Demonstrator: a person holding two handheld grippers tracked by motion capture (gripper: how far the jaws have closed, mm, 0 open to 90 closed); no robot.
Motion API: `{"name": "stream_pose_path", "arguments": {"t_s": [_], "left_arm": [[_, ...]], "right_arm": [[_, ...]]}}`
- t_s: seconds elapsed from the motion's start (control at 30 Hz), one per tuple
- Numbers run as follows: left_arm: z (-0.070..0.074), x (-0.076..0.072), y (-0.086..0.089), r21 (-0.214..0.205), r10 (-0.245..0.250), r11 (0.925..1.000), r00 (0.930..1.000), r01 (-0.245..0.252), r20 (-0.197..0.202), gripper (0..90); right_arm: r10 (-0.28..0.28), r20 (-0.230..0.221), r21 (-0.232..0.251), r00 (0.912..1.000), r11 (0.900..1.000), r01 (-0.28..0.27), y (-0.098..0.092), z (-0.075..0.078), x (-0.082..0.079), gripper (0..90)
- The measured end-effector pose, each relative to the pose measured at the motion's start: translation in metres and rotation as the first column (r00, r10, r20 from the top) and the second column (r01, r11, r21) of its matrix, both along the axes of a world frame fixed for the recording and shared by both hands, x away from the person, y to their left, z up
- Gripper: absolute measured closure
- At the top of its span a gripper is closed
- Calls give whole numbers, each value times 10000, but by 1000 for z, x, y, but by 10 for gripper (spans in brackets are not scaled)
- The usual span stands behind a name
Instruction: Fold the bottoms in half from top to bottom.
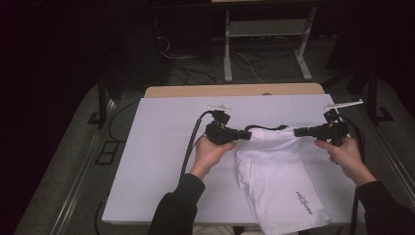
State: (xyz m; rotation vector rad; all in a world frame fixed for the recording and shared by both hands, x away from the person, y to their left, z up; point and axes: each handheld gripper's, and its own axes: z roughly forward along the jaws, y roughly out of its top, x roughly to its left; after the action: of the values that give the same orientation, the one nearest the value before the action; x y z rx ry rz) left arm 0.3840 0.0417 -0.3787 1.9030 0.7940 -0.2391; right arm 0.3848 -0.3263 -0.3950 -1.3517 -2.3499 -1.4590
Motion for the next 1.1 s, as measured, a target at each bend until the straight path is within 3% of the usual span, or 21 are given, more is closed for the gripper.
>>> {"name": "stream_pose_path", "arguments": {"t_s": [0.7,1.1], "left_arm": [[1,-22,-9,-211,-713,9972,9974,715,92,885],[0,-42,-23,-189,-1397,9900,9902,1399,78,885]], "right_arm": [[354,-92,-108,9993,9993,-355,-6,-4,-21,879],[559,-172,-132,9983,9983,-561,-10,-7,-33,879]]}}
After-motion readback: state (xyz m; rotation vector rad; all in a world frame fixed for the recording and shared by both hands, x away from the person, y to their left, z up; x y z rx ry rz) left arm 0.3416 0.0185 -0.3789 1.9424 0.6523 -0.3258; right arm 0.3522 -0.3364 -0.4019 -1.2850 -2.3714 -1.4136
